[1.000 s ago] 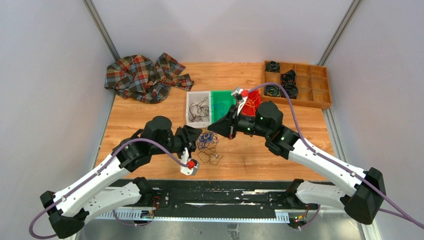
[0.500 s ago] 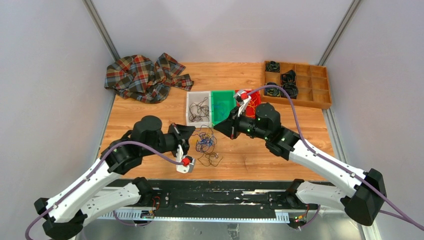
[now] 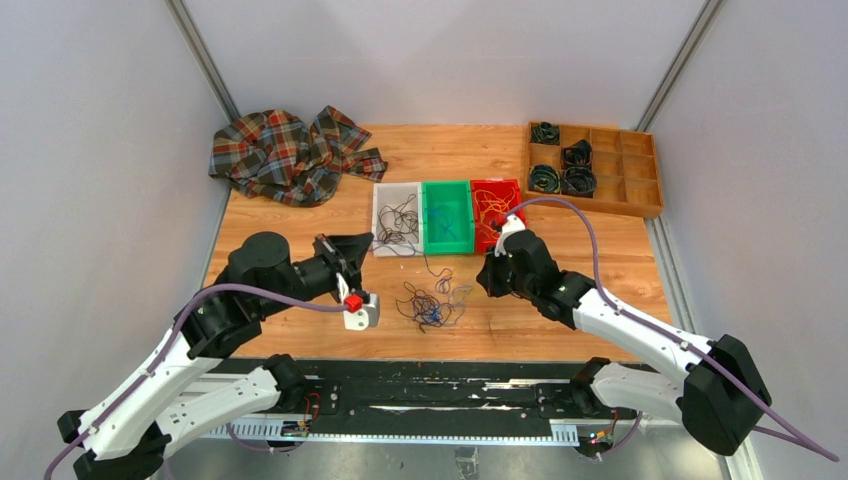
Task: Untangle the cables
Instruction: Untie the cable.
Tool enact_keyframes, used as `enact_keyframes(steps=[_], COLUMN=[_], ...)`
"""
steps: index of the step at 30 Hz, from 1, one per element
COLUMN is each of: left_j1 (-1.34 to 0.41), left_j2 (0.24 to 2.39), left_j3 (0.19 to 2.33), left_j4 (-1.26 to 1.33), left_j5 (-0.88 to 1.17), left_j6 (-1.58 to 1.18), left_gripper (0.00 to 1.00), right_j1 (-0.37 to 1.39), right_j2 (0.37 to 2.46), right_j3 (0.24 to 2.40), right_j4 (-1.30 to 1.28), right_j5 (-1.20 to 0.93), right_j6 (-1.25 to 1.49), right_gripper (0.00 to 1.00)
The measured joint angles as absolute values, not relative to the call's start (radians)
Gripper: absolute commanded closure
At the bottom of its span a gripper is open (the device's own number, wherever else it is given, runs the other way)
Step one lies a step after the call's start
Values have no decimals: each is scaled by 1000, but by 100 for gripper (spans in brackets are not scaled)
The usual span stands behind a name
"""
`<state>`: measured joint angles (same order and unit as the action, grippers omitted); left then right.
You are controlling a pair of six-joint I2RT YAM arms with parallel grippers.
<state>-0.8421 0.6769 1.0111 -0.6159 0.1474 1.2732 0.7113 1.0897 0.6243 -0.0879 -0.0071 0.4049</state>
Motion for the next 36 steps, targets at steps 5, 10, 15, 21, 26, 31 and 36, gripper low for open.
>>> enact_keyframes(steps=[5,10,15,21,26,31,36], left_j1=[-842,-842,-842,-842,-842,-842,-842], left_j2=[717,789,833,844,875,921,919], left_j3=[1083,1193,1295,1372,1446,1535,1552], left_j4=[-471,-330,-190,-7,120,174,104], left_j5=[76,-15,-88,-142,-154,-145,-56], left_j6=[1166,1057,973,929,920,886,802], left_gripper=[99,99,99,99,99,99,99], right_j1=[711,711,711,711,711,711,711], right_j2=[1073,1052,1045,1050,1053,1060,1052], right_j3=[623,623,605,591,591,591,591], right_j4=[-103,-126,-139,-162,-165,-183,-188], right_j5=[47,84,90,82,78,71,44], right_j6=[405,405,406,419,424,426,419], right_gripper=[99,99,99,99,99,94,80])
